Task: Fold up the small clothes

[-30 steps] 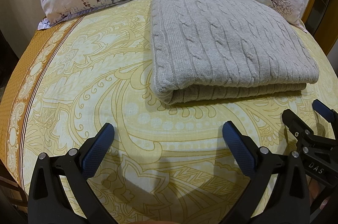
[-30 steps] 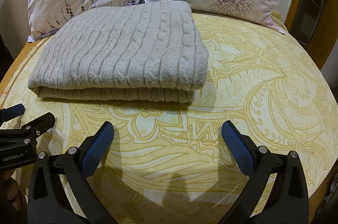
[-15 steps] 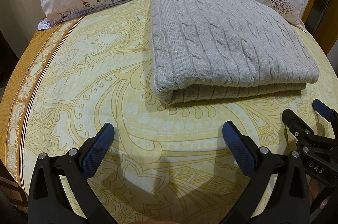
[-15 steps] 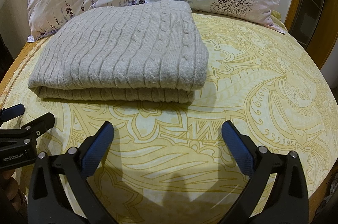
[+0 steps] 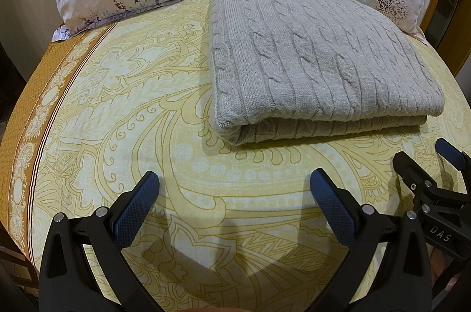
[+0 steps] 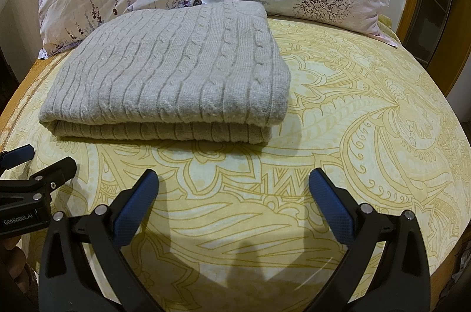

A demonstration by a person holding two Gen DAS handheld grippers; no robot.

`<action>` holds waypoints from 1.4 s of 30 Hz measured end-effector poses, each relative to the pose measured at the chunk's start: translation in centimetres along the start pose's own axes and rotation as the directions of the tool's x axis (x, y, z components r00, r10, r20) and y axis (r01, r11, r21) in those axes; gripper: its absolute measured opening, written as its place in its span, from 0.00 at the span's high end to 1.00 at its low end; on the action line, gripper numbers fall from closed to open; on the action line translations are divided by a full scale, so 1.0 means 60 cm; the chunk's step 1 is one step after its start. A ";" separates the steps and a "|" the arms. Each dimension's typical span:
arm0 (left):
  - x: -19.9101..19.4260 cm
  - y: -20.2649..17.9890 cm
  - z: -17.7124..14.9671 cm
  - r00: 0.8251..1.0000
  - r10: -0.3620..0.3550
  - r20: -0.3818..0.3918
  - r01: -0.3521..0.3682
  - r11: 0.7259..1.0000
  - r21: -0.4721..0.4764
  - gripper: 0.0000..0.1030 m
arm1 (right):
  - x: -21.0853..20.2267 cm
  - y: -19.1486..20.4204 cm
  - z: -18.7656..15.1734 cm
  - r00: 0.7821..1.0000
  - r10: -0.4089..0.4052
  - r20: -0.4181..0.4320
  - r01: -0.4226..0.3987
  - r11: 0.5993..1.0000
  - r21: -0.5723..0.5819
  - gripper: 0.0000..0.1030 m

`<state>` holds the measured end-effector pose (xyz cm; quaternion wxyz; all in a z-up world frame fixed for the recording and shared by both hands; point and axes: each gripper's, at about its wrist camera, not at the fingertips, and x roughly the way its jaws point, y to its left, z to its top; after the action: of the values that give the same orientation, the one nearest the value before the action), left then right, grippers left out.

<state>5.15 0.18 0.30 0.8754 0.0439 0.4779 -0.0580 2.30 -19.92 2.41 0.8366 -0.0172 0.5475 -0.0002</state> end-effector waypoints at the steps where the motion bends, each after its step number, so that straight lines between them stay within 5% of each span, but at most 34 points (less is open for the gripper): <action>1: 0.000 0.000 0.001 1.000 0.000 0.000 0.000 1.000 0.000 0.01 | 0.000 0.000 -0.001 1.000 0.000 0.000 0.000 1.000 0.000 0.02; 42: 0.002 0.002 0.004 1.000 -0.004 -0.004 0.004 1.000 0.007 0.01 | 0.001 0.001 0.001 1.000 0.000 0.000 0.000 1.000 0.000 0.02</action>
<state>5.42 0.24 0.31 0.8741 0.0461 0.4796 -0.0616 2.35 -19.88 2.39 0.8367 -0.0173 0.5474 -0.0002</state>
